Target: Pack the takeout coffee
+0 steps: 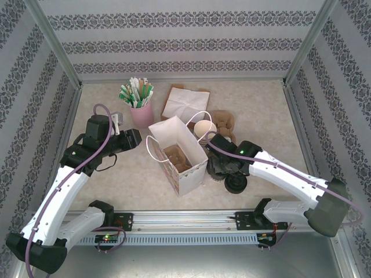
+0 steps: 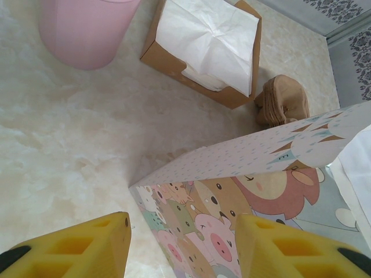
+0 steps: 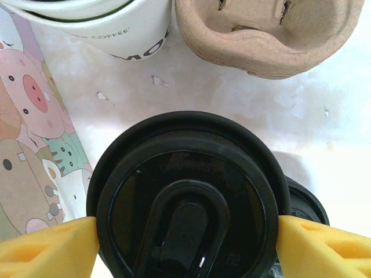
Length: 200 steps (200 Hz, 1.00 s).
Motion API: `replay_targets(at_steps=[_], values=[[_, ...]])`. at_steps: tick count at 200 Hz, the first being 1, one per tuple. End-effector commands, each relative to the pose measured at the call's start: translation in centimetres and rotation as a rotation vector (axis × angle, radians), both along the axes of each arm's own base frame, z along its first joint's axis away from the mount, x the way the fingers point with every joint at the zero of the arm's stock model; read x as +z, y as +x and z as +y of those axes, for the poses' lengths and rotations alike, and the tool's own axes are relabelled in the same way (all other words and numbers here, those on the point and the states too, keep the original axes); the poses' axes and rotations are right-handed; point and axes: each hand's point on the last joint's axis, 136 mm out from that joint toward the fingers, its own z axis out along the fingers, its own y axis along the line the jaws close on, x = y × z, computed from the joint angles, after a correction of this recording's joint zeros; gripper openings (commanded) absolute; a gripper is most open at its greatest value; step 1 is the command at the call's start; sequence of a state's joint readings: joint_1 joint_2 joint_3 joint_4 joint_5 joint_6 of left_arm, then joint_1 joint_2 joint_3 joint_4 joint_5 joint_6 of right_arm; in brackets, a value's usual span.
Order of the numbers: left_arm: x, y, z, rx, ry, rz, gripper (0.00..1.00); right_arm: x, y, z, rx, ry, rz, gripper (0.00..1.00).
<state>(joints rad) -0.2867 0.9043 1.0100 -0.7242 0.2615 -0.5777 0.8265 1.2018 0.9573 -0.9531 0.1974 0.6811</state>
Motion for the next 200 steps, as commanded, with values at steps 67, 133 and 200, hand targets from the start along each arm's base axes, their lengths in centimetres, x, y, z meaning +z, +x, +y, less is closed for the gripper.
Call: replay_targets(at_steps=[67,133,200], values=[[0.31,0.20,-0.41,-0.009,-0.024,-0.012,0.52,0.20,0.60,-0.50,-0.005,-0.037,-0.007,0.80],[0.28,0.13,-0.46,-0.012,-0.025,-0.010,0.52,0.51,1.08,-0.64,-0.005,-0.059,-0.021,0.81],[0.04,0.11,-0.51,-0.016,-0.024,-0.002,0.52,0.25,1.16,-0.50,0.004,-0.066,-0.016,0.78]])
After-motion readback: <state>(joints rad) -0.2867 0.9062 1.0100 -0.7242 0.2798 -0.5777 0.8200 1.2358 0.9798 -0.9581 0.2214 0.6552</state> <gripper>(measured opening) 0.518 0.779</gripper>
